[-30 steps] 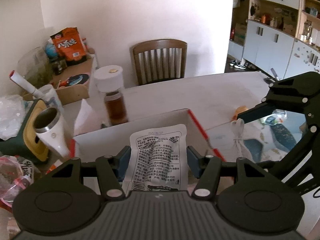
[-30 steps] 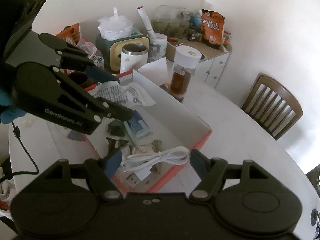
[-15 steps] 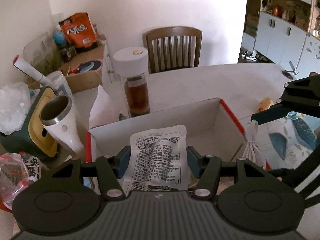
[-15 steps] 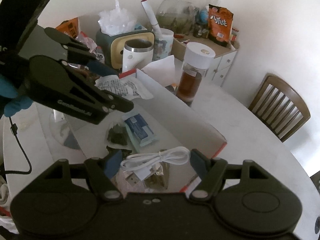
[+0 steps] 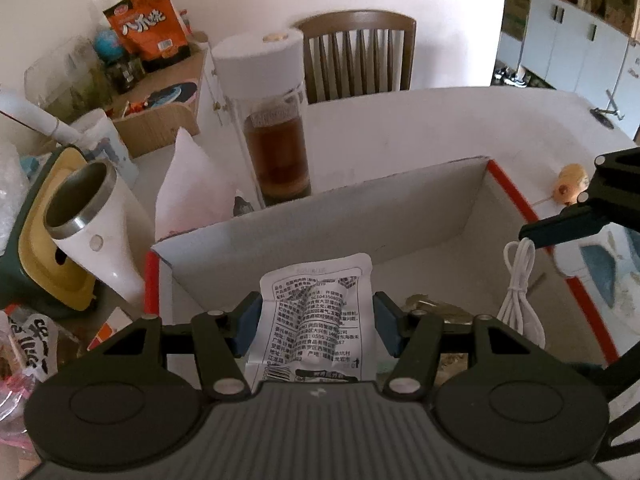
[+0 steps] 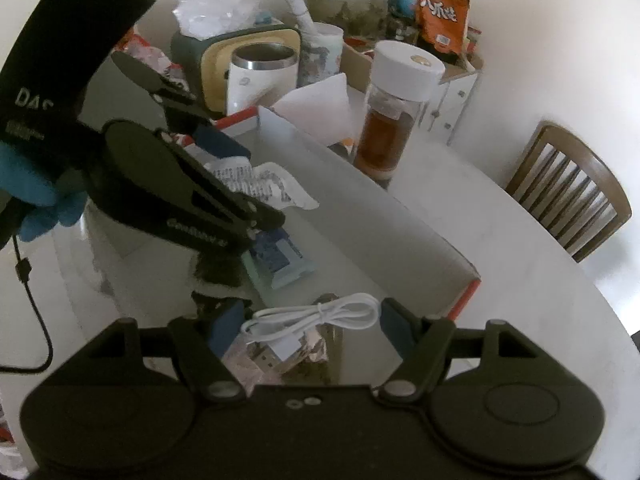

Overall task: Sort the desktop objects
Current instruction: 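Lower both grippers into the red box and open them to release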

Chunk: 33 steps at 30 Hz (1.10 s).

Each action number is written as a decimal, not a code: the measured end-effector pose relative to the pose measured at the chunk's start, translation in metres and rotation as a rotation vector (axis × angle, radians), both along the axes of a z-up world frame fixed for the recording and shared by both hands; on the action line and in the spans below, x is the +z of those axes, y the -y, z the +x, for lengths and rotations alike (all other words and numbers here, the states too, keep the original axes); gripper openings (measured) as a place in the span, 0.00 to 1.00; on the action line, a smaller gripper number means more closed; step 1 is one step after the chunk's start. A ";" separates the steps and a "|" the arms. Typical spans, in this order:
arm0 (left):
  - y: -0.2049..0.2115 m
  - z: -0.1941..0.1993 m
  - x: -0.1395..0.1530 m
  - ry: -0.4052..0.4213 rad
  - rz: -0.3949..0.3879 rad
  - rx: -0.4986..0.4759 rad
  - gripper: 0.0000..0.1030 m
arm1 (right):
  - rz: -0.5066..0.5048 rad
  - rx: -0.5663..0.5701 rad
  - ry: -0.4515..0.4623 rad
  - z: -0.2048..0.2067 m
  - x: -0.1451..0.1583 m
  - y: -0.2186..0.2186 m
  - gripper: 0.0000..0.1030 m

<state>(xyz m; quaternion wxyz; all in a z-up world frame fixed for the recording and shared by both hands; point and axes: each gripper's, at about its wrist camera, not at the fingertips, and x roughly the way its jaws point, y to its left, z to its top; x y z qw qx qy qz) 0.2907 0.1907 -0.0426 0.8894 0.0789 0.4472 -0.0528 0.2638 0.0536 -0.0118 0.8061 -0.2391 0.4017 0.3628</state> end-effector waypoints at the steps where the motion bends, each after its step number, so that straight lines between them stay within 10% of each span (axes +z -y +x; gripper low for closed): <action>1: 0.000 0.003 -0.003 -0.006 0.001 0.001 0.57 | -0.001 -0.003 0.000 0.002 -0.002 -0.001 0.72; 33: 0.009 0.034 -0.053 -0.147 0.052 -0.025 0.57 | -0.082 -0.009 -0.025 0.033 -0.050 -0.025 0.72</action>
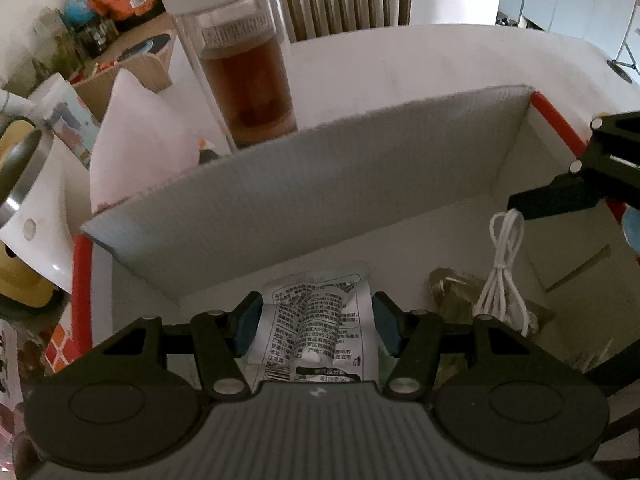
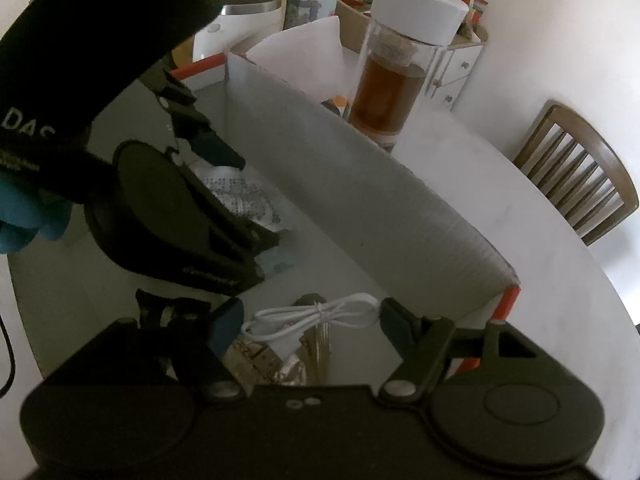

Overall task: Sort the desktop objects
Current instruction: 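Lower both grippers into the red box and open them to release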

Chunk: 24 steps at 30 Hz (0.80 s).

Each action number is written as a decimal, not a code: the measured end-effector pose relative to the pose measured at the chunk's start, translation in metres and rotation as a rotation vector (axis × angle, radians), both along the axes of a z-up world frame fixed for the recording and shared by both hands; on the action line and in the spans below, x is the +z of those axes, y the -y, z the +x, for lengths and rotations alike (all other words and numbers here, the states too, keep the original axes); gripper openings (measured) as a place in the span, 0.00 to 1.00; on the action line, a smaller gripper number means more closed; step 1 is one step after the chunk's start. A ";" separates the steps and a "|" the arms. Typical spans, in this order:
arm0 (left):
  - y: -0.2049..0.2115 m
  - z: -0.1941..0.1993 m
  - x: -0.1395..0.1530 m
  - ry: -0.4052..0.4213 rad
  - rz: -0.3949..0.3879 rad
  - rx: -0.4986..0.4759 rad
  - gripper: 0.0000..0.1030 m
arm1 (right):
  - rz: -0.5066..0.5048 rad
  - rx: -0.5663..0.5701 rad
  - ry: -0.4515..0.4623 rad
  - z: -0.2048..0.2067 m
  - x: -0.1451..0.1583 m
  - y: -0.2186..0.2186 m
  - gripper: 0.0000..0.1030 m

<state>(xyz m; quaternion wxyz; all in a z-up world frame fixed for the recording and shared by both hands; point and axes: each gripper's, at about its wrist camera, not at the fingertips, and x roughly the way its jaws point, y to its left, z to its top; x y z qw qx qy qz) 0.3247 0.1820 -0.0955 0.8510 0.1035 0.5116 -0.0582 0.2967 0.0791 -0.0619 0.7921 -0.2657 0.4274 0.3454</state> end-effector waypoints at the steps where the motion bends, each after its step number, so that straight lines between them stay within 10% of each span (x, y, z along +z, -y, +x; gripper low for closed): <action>1: 0.000 0.000 -0.001 -0.005 0.000 0.000 0.57 | -0.001 -0.004 -0.003 0.000 0.000 0.000 0.72; 15: 0.003 0.006 -0.011 -0.059 0.024 -0.008 0.58 | 0.017 -0.002 -0.022 -0.004 0.003 0.009 0.74; 24: -0.001 0.001 -0.004 -0.015 0.029 0.013 0.81 | 0.019 0.000 -0.022 -0.006 0.006 0.016 0.76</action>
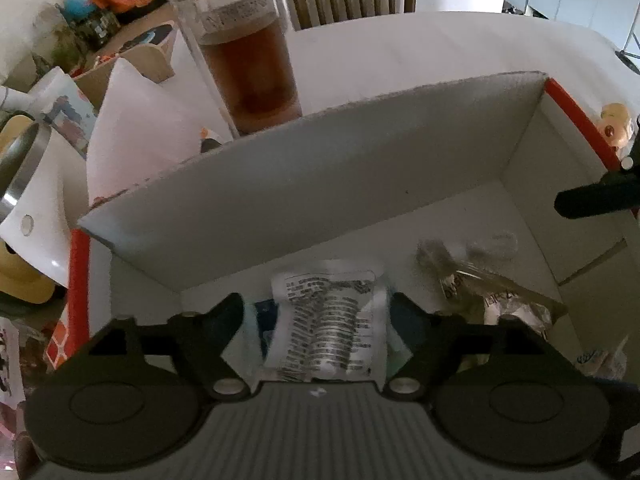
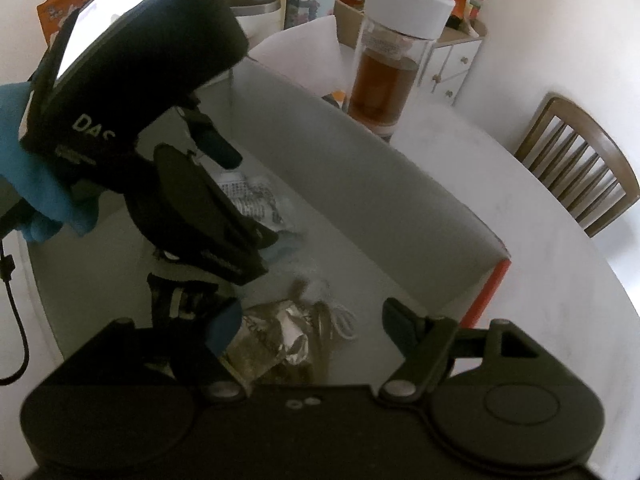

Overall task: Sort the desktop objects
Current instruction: 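Lower both grippers into the red box and open them to release, then withdraw both grippers from the red box back toward the table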

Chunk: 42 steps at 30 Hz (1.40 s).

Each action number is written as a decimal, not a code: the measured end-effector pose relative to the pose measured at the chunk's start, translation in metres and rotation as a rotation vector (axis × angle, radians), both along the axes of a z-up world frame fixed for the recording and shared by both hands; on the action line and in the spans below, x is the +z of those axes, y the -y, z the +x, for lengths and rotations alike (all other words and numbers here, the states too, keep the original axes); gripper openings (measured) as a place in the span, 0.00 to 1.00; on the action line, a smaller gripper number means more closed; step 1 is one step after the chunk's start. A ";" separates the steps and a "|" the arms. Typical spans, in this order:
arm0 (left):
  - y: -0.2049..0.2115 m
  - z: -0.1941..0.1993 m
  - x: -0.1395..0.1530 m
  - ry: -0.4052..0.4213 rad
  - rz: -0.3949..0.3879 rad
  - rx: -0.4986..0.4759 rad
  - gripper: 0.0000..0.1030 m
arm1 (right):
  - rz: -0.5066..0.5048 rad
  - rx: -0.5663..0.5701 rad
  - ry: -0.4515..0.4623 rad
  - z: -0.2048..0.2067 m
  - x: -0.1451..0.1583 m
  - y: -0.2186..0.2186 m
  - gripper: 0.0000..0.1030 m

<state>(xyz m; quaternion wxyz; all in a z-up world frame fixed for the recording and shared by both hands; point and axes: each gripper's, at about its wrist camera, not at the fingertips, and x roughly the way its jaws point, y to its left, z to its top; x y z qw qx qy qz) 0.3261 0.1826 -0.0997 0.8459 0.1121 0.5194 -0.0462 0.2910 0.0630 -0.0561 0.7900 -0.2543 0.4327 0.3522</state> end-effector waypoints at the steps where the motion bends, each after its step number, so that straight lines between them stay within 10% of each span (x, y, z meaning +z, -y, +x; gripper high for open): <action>1: 0.003 -0.004 0.002 0.006 -0.005 0.000 0.82 | 0.005 -0.001 -0.006 0.000 0.000 0.001 0.77; 11: -0.006 -0.009 0.009 0.036 -0.027 0.014 0.99 | 0.026 -0.030 0.007 -0.001 0.005 0.005 0.79; 42: 0.034 -0.056 0.070 0.129 -0.054 -0.004 0.99 | 0.101 -0.033 0.078 -0.043 0.056 0.065 0.79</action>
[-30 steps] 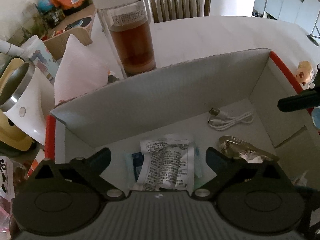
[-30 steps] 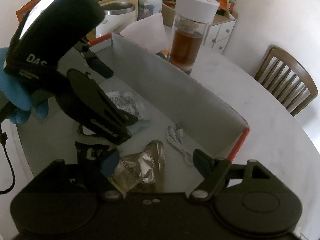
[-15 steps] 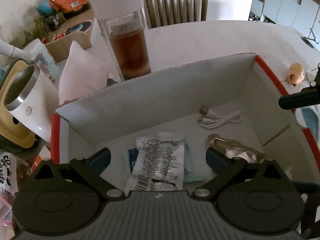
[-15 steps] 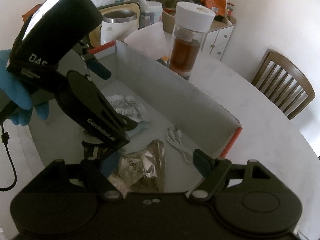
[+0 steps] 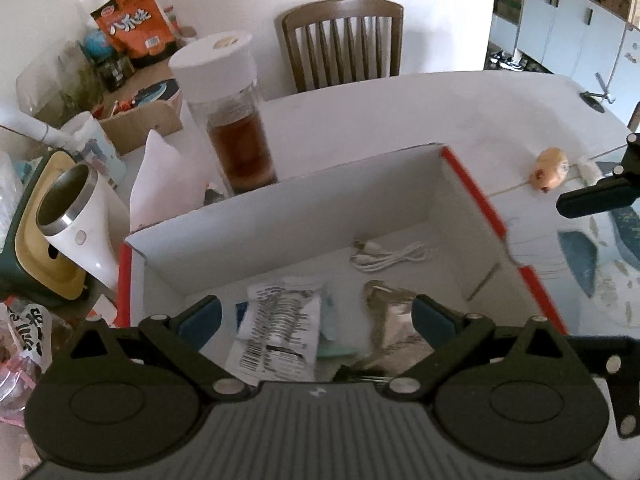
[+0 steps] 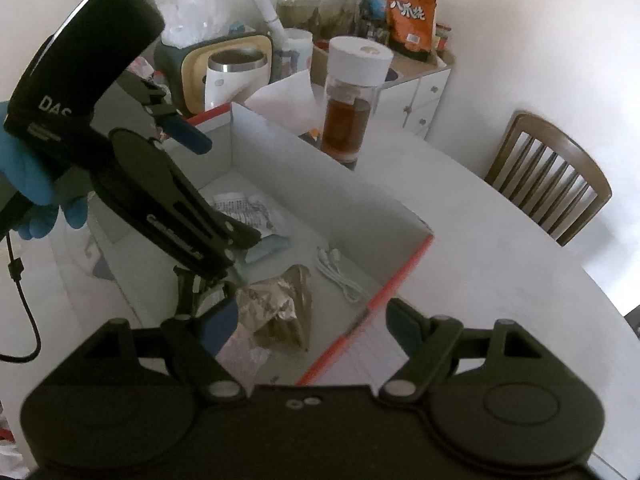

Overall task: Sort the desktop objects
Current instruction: 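Withdraw both grippers from the red box back toward the table, then move the left gripper toward the orange toy while the right gripper approaches the clear bag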

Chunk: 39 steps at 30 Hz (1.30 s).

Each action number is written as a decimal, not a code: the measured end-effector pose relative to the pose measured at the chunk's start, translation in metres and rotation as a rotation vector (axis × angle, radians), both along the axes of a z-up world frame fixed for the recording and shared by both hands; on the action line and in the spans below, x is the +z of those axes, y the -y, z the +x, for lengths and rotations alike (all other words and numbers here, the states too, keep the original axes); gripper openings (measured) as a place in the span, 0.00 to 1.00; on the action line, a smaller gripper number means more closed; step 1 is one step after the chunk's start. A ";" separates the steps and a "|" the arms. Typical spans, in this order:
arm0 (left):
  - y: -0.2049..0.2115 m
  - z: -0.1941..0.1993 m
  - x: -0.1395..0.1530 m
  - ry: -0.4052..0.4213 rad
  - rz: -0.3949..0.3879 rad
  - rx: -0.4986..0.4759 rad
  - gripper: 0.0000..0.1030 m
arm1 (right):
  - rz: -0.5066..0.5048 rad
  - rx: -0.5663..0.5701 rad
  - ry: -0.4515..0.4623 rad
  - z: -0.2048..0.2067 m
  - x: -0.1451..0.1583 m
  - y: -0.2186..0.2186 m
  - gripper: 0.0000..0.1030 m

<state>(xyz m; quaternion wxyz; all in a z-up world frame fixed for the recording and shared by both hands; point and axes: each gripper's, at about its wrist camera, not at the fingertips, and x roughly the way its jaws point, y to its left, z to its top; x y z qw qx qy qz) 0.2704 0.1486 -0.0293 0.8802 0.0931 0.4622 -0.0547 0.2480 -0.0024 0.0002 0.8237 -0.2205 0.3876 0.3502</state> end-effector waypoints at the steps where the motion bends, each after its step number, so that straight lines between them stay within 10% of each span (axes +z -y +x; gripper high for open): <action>1: 0.004 -0.003 0.003 0.004 0.001 -0.003 0.99 | 0.003 -0.002 0.003 -0.002 0.002 0.005 0.79; 39: 0.234 -0.009 0.043 0.081 -0.104 -0.301 0.99 | 0.017 -0.230 0.029 -0.005 0.019 0.265 0.79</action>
